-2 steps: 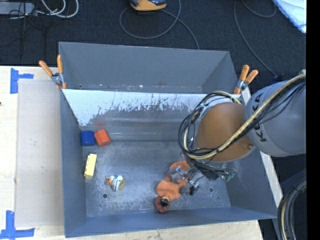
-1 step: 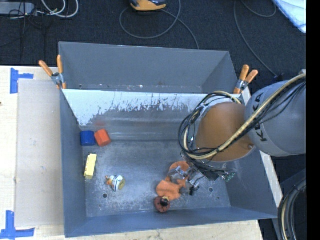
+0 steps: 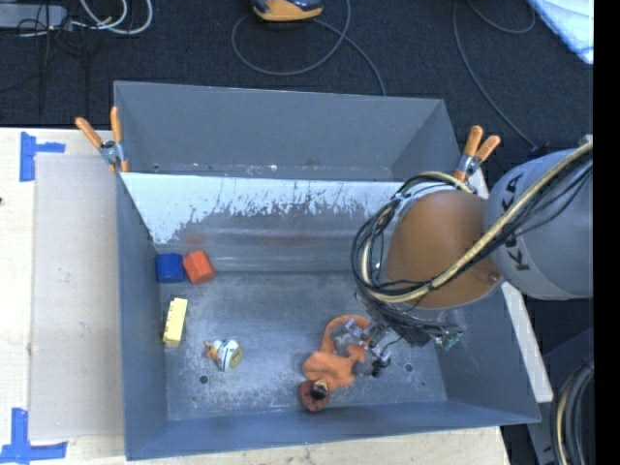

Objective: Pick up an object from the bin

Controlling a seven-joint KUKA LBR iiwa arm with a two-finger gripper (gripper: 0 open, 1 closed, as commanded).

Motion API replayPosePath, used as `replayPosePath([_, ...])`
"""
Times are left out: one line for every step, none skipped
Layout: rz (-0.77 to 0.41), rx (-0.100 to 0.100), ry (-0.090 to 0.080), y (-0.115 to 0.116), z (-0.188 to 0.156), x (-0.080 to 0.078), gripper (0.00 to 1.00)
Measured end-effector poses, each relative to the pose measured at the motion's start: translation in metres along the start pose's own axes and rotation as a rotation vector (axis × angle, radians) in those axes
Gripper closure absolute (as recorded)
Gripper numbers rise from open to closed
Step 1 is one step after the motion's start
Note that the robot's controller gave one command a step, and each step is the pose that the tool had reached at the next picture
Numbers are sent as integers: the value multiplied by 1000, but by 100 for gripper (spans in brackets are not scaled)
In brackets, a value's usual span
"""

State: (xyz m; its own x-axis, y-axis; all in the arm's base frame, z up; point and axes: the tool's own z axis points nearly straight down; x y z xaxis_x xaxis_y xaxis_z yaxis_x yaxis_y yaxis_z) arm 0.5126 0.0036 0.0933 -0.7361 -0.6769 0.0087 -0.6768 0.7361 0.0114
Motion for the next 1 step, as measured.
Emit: replayPosePath([0,4,-4,-1,-23,-1,100])
